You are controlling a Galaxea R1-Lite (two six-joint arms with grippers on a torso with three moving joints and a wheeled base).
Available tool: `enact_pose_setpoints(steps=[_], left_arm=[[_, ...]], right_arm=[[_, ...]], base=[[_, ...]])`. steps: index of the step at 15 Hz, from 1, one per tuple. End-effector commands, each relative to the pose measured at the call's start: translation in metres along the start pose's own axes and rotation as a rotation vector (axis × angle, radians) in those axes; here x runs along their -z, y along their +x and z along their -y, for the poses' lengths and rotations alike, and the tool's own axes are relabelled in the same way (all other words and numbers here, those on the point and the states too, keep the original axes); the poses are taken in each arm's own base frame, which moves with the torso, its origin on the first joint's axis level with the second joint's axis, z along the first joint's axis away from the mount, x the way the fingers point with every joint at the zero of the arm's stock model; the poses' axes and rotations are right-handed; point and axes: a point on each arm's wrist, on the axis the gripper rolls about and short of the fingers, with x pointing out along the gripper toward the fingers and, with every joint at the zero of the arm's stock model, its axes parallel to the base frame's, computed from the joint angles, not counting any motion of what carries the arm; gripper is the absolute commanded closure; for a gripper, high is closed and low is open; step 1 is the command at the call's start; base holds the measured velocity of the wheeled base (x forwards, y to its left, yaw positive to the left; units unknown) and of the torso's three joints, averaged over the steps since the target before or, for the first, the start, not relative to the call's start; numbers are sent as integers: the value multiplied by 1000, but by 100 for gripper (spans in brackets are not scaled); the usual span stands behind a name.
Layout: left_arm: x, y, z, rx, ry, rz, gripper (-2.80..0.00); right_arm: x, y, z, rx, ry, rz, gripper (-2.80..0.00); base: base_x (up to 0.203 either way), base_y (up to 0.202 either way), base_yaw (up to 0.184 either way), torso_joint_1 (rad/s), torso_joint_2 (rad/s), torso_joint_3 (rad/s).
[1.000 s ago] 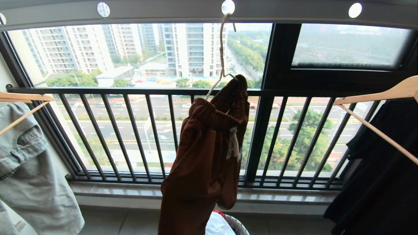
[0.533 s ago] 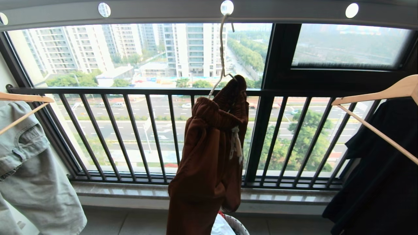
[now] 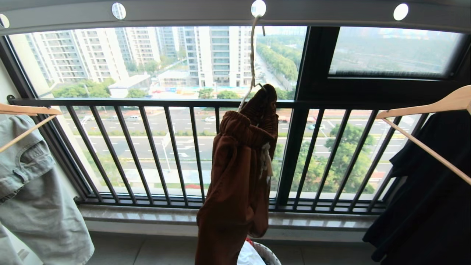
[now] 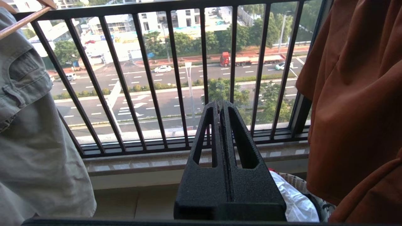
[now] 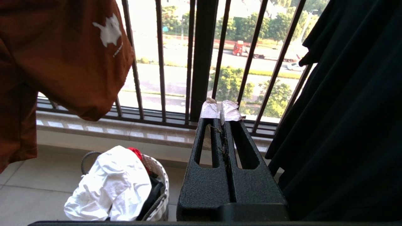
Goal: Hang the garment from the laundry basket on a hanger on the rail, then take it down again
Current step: Take the clothes off the clothes rack
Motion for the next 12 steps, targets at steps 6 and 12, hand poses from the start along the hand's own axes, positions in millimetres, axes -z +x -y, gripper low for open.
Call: enact_pose_setpoints(steps=[6,12], left_arm=[[-103,95,-7,288,-42,-164,0],[-174,190,23,671,-66,-187,0]], right_arm=[[0,0,0,-1,0,-3,0],[0,0,0,-1,0,-5,0]], base=[[0,0,0,0,0,0],[0,0,0,0,0,0]])
